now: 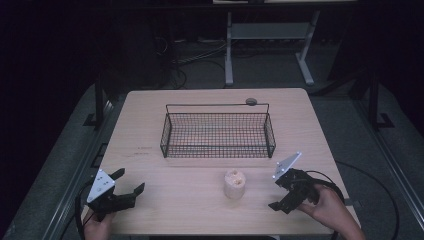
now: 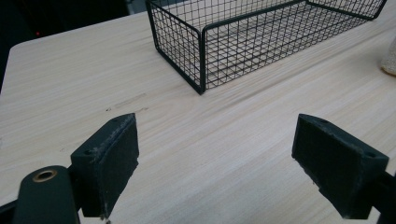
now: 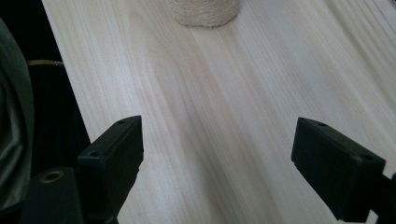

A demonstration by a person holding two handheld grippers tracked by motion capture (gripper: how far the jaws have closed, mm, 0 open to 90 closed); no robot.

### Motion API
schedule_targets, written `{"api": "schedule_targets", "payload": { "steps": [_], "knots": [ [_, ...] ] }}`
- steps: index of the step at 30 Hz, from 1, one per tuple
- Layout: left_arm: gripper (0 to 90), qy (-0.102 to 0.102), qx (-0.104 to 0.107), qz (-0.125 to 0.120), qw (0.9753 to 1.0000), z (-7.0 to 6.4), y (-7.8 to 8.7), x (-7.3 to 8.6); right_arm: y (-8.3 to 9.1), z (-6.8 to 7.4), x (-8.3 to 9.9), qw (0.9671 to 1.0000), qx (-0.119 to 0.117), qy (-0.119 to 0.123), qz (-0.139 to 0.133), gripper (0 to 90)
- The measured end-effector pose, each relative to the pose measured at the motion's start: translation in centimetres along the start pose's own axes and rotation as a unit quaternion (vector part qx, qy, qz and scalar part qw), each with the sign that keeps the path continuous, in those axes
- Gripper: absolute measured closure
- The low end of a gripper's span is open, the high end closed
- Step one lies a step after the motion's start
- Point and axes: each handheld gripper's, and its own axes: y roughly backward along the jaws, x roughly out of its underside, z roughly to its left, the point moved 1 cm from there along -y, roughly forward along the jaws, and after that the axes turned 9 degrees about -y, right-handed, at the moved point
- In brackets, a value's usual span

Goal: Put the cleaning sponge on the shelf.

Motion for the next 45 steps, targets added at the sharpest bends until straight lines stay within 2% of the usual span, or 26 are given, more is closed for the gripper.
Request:
{"api": "schedule_targets", "payload": {
  "steps": [33,43,45],
  "knots": [
    [13.9,-0.003,0.0,0.003,1.0,0.1,0.0,0.1,-0.8,1.4,-3.4,0.9994,-0.007,0.03,0.018,15.8],
    [13.9,-0.002,0.002,0.003,1.0,0.1,-0.1,0.1,-1.1,1.7,-4.8,0.999,-0.005,0.039,0.021,15.4],
    [14.0,-0.005,0.003,0.003,1.0,0.0,-0.1,0.0,-1.1,1.8,-5.3,0.9989,-0.011,0.04,0.02,15.4]
  ]
}}
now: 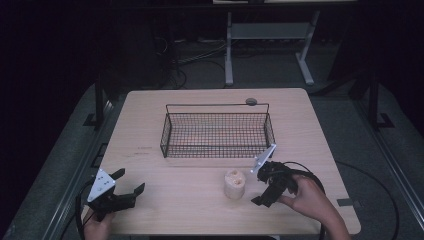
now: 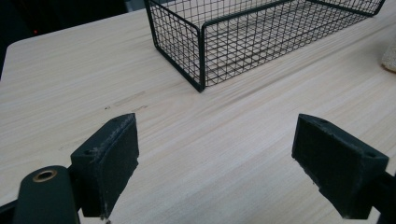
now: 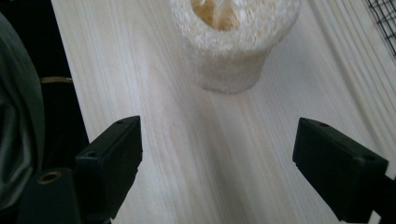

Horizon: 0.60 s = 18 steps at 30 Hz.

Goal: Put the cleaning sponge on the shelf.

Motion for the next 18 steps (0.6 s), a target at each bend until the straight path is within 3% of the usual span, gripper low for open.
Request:
{"api": "schedule_targets", "payload": {
  "steps": [18],
  "knots": [
    [13.9,0.003,-0.002,0.0,1.0,0.1,0.1,0.0,-0.5,0.0,-2.9,0.9998,-0.006,0.016,0.012,15.4]
  ]
}}
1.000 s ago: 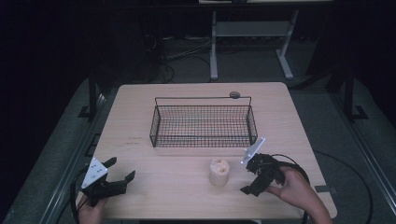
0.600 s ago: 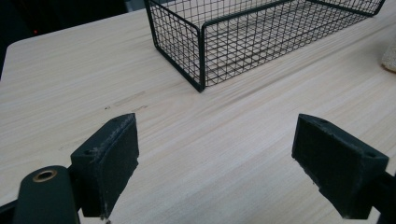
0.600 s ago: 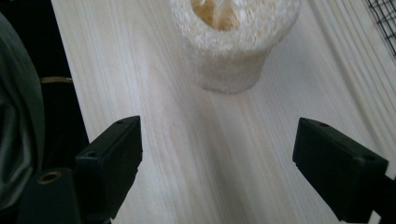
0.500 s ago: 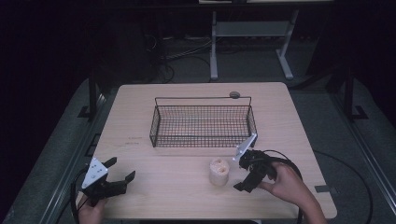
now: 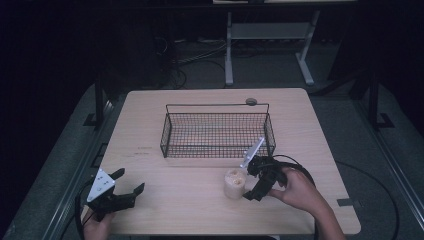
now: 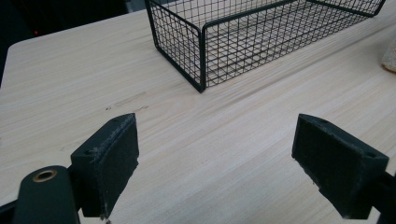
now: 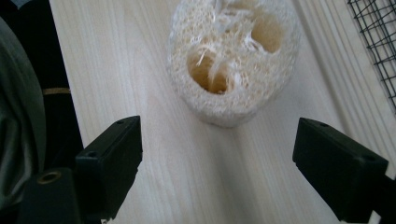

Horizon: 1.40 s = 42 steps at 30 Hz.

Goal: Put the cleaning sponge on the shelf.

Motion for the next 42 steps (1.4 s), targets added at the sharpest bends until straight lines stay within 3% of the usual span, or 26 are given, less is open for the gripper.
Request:
{"api": "schedule_targets", "payload": {
  "steps": [42],
  "knots": [
    [13.9,0.004,-0.002,-0.003,1.0,0.2,0.2,0.0,-1.5,0.1,-4.8,0.9991,-0.003,0.018,0.038,15.4]
  ]
}}
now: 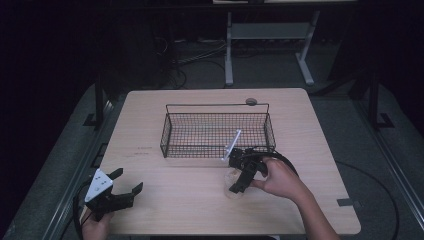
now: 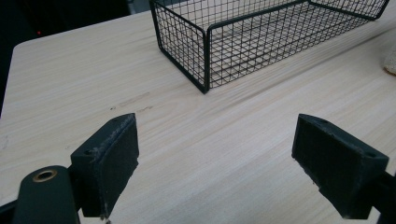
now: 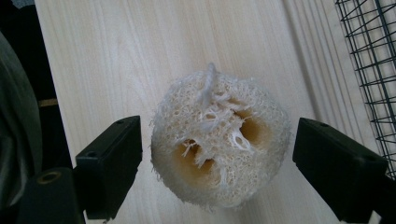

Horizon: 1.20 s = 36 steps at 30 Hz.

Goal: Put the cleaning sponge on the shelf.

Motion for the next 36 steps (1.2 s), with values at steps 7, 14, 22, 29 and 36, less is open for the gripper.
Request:
{"api": "schedule_targets", "payload": {
  "steps": [7,14,22,29,36],
  "knots": [
    [14.0,0.0,0.0,-0.001,1.0,0.0,0.0,0.0,-0.4,-0.1,-0.2,0.9999,0.004,-0.007,0.008,20.6],
    [14.0,0.001,-0.001,0.0,1.0,0.1,0.0,0.0,-0.4,0.0,-0.4,0.9999,0.005,-0.01,0.011,26.9],
    [13.9,-0.001,0.0,-0.001,1.0,0.1,0.0,0.0,0.0,-0.1,-0.2,0.9999,0.004,-0.014,0.006,27.6],
    [13.9,0.001,0.001,-0.001,1.0,0.0,0.0,0.0,0.6,-0.4,0.1,0.9998,-0.002,-0.019,-0.002,27.6],
    [13.9,-0.002,0.003,0.001,1.0,-0.1,-0.1,0.0,2.0,-1.1,-0.1,0.9997,0.004,-0.023,-0.012,27.6]
  ]
}}
